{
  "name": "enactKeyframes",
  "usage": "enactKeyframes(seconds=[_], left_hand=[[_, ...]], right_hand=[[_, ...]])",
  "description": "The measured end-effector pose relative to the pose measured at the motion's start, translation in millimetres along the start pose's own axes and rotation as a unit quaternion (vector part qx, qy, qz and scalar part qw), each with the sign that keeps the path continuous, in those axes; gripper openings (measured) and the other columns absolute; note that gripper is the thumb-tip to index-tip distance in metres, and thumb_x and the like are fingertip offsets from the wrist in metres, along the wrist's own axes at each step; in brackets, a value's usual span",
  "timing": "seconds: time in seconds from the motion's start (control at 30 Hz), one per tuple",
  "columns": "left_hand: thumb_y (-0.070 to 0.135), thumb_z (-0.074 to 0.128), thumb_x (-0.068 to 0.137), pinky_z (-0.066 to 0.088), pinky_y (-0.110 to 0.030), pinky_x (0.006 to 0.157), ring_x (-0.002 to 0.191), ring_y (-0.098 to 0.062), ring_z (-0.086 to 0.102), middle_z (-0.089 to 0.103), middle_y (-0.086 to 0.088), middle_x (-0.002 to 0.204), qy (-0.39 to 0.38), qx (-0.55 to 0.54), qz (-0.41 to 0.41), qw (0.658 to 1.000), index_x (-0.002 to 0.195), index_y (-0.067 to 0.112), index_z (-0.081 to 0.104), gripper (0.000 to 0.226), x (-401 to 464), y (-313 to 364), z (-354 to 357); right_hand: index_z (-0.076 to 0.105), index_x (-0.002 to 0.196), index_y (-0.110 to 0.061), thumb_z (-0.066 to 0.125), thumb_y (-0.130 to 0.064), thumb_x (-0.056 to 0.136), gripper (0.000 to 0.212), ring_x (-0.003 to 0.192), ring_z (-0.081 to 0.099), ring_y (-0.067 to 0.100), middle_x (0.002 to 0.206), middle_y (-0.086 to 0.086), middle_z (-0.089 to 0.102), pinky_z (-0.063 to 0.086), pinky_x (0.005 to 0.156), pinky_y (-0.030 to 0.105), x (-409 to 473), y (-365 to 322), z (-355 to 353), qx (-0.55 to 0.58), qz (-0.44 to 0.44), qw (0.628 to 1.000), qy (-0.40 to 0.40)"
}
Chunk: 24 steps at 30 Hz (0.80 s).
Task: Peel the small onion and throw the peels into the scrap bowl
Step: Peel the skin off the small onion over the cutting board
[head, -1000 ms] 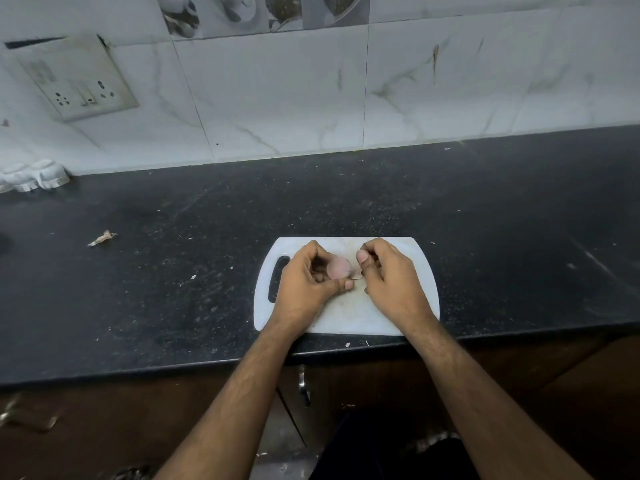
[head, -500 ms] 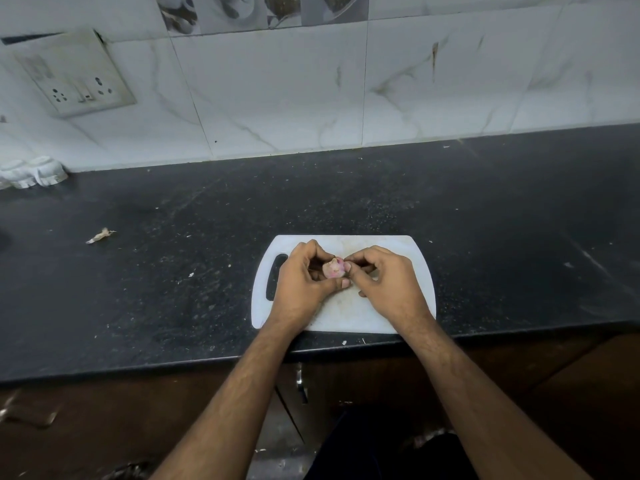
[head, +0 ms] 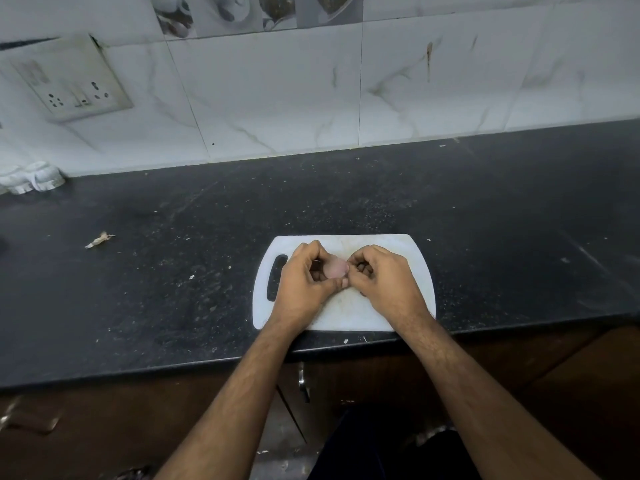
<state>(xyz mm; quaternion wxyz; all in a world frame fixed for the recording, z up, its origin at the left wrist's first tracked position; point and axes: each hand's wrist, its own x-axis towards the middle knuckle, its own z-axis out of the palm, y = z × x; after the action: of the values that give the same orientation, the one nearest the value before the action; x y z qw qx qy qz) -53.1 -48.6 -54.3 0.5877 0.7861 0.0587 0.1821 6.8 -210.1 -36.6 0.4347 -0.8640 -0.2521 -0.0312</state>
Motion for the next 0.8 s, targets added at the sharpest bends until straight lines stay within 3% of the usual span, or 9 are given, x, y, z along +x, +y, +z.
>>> enactKeyframes(seconds=[0.2,0.43,0.53,0.57,0.63,0.7,0.8], left_hand=[[0.008,0.093,0.076,0.061,-0.049,0.098,0.106,-0.032,0.076,0.077,-0.014,0.11,-0.008,-0.064,-0.014,0.998,0.099,0.011,0.064,0.037,-1.1,0.5,-1.3],[-0.008,0.079,0.087,0.055,-0.057,0.106,0.109,-0.026,0.074,0.077,-0.003,0.116,0.014,-0.186,-0.026,0.982,0.105,0.014,0.058,0.036,-4.4,6.1,-4.3],[-0.007,0.079,0.087,0.056,-0.053,0.106,0.109,-0.022,0.076,0.078,-0.003,0.118,0.009,-0.182,-0.033,0.983,0.109,0.01,0.058,0.035,-4.4,7.4,-4.1],[-0.006,0.079,0.087,0.057,-0.052,0.106,0.109,-0.021,0.076,0.078,-0.003,0.117,0.007,-0.176,-0.034,0.984,0.111,0.008,0.058,0.036,-4.8,7.6,-3.4],[-0.005,0.079,0.088,0.056,-0.051,0.106,0.111,-0.021,0.075,0.078,-0.003,0.118,0.003,-0.165,-0.033,0.986,0.114,0.008,0.06,0.035,-5.6,7.0,-2.6],[-0.003,0.079,0.089,0.056,-0.049,0.107,0.114,-0.022,0.074,0.077,-0.003,0.121,-0.009,-0.147,-0.024,0.989,0.115,0.012,0.064,0.034,-5.9,7.1,-2.2],[0.0,0.076,0.092,0.056,-0.044,0.106,0.116,-0.021,0.073,0.077,-0.002,0.12,-0.032,-0.097,-0.002,0.995,0.119,0.015,0.068,0.031,-5.9,8.0,-1.1]], right_hand=[[0.069,0.096,-0.017,0.071,-0.025,0.093,0.009,0.072,0.069,0.014,0.089,-0.006,0.069,0.062,0.064,0.034,2.0,0.2,0.3,0.021,0.049,0.999,0.002],[0.071,0.094,-0.017,0.07,-0.017,0.09,0.004,0.072,0.059,0.002,0.087,-0.007,0.068,0.042,0.061,0.009,4.8,4.4,4.3,-0.041,0.053,0.998,-0.019],[0.072,0.112,-0.017,0.064,-0.007,0.093,0.023,0.089,0.063,0.001,0.106,-0.007,0.07,0.043,0.075,0.003,4.8,4.9,2.1,-0.024,0.015,1.0,-0.008],[0.071,0.119,-0.015,0.061,-0.003,0.093,0.03,0.096,0.063,0.0,0.113,-0.007,0.068,0.045,0.082,0.004,4.2,4.6,1.0,-0.012,-0.001,1.0,0.0],[0.069,0.124,-0.014,0.053,0.0,0.095,0.036,0.102,0.063,0.002,0.117,-0.007,0.067,0.056,0.087,0.019,2.8,4.2,-0.5,0.019,-0.018,1.0,0.015],[0.069,0.123,-0.015,0.049,-0.005,0.1,0.032,0.101,0.065,0.006,0.116,-0.008,0.067,0.061,0.08,0.032,1.2,3.5,-1.3,0.049,-0.019,0.998,0.031],[0.07,0.115,-0.019,0.057,-0.027,0.103,0.019,0.094,0.066,0.008,0.108,-0.015,0.067,0.06,0.067,0.03,-0.9,3.6,-1.4,0.071,-0.037,0.996,0.047]])
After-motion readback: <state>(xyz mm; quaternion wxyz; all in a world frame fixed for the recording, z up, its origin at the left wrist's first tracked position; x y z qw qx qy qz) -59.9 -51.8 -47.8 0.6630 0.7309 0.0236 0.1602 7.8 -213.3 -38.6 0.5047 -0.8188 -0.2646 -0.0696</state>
